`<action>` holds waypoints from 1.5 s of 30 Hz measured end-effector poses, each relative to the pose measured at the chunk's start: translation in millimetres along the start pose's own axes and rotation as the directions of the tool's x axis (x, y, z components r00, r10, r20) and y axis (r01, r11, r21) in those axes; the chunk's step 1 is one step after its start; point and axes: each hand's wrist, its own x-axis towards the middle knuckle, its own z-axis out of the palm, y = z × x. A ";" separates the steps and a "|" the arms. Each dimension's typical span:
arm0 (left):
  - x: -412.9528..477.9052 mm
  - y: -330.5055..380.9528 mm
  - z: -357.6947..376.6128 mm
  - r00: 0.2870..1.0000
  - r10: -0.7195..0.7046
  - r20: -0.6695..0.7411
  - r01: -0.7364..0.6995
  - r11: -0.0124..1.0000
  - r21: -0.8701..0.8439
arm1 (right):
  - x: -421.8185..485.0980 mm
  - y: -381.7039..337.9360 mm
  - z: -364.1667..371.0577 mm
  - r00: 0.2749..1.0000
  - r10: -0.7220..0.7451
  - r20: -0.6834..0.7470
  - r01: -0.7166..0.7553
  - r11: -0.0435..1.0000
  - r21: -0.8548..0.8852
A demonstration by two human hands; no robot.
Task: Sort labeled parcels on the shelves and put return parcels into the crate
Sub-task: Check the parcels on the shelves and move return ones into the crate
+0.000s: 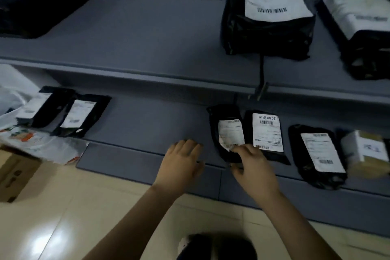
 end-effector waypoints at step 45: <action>55.5 -27.6 170.7 0.898 -0.437 0.043 0.234 0.395 -0.888 | 92.2 58.1 111.7 0.959 0.192 -0.206 0.004 0.722 0.692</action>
